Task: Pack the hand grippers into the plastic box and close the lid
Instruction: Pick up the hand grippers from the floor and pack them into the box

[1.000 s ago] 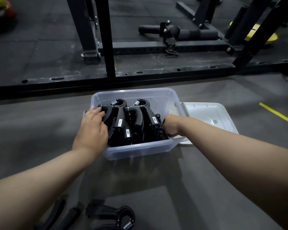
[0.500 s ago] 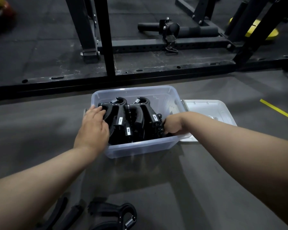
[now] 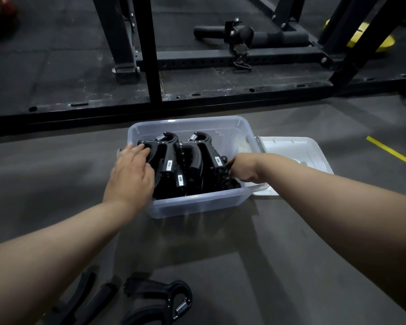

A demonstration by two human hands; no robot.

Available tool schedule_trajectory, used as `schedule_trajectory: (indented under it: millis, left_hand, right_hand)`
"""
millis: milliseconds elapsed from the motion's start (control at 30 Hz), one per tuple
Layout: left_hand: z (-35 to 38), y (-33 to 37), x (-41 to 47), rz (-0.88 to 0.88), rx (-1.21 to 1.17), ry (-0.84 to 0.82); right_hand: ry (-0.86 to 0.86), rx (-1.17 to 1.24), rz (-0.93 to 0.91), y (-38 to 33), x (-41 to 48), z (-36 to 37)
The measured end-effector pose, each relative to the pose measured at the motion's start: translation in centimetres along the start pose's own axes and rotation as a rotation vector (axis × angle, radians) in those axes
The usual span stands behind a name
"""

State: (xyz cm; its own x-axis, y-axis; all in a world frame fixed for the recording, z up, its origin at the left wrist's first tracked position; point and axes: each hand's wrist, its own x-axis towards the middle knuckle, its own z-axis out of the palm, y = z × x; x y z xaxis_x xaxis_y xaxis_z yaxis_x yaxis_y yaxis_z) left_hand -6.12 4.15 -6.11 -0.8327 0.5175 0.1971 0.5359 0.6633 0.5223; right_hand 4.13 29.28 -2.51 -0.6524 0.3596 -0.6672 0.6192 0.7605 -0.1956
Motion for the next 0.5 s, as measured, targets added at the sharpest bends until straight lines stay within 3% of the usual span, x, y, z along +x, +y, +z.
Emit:
schedule_trajectory:
  millis: [133, 367, 500]
  left_hand:
    - [-0.1, 0.2, 0.0, 0.010, 0.000, -0.015]
    - [-0.2, 1.0, -0.1, 0.148, 0.179, -0.061]
    - [0.2, 0.7, 0.1, 0.149, 0.245, -0.087]
  right_hand:
    - [0.071, 0.212, 0.044, 0.4, 1.0, 0.8]
    - [0.084, 0.073, 0.040, -0.5, -0.3, 1.2]
    - [0.110, 0.154, 0.003, -0.8, -0.5, 1.0]
